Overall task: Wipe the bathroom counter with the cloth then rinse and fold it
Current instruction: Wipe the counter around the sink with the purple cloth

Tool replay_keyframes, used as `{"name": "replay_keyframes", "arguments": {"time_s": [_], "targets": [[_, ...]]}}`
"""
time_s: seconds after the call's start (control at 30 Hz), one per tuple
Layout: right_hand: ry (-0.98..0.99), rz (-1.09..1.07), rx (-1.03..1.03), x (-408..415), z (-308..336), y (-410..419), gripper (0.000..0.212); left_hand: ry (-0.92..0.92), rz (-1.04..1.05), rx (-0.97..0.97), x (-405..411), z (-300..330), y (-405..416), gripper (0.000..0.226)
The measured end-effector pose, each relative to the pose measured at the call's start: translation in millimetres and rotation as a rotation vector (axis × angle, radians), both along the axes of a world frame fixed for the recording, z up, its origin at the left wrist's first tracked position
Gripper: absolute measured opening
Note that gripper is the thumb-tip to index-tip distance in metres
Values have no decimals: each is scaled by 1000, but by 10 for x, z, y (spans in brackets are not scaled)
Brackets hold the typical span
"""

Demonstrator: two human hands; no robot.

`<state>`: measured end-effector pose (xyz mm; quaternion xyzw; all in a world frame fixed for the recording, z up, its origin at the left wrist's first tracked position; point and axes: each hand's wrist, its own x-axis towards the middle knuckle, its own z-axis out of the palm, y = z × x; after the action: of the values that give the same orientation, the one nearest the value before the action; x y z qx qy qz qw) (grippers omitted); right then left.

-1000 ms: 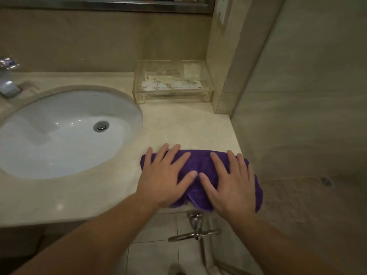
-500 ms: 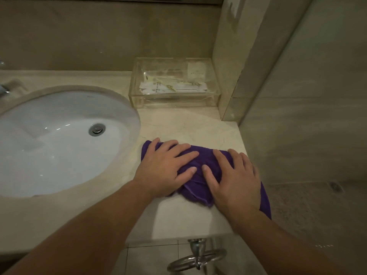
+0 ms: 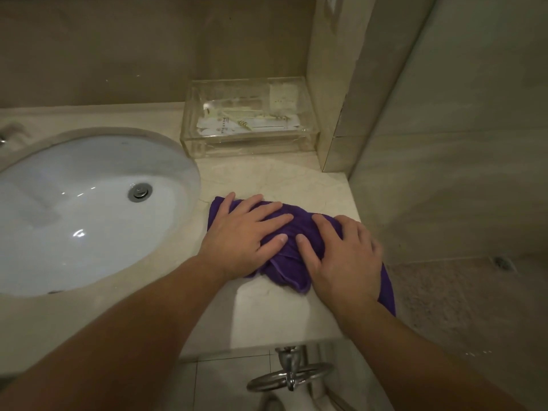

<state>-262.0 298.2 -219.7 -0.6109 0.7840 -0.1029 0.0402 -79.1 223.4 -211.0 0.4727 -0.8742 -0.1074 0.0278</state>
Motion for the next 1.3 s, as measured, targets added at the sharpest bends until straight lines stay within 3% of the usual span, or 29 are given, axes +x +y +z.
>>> {"name": "replay_keyframes", "arguments": {"time_s": [0.6, 0.73, 0.9, 1.03, 1.1, 1.2, 1.3], "targets": [[-90, 51, -174, 84, -43, 923, 51, 84, 4, -52, 99, -50, 1020, 61], [-37, 83, -96, 151, 103, 1090, 48, 120, 12, -93, 151, -65, 1222, 54], [-184, 37, 87, 161, 599, 859, 50, 189, 93, -99, 137, 84, 1209, 55], [-332, 124, -27, 202, 890, 428, 45, 223, 221, -238, 136, 275, 971, 53], [-428, 180, -21, 143, 862, 247, 53, 199, 242, -249, 189, 317, 795, 50], [-290, 182, 185, 19, 593, 173, 80, 32, 209, -87, 289, 216, 657, 54], [-250, 149, 109, 10, 352, 264, 65, -12, 260, -21, 277, 70, 758, 73]]}}
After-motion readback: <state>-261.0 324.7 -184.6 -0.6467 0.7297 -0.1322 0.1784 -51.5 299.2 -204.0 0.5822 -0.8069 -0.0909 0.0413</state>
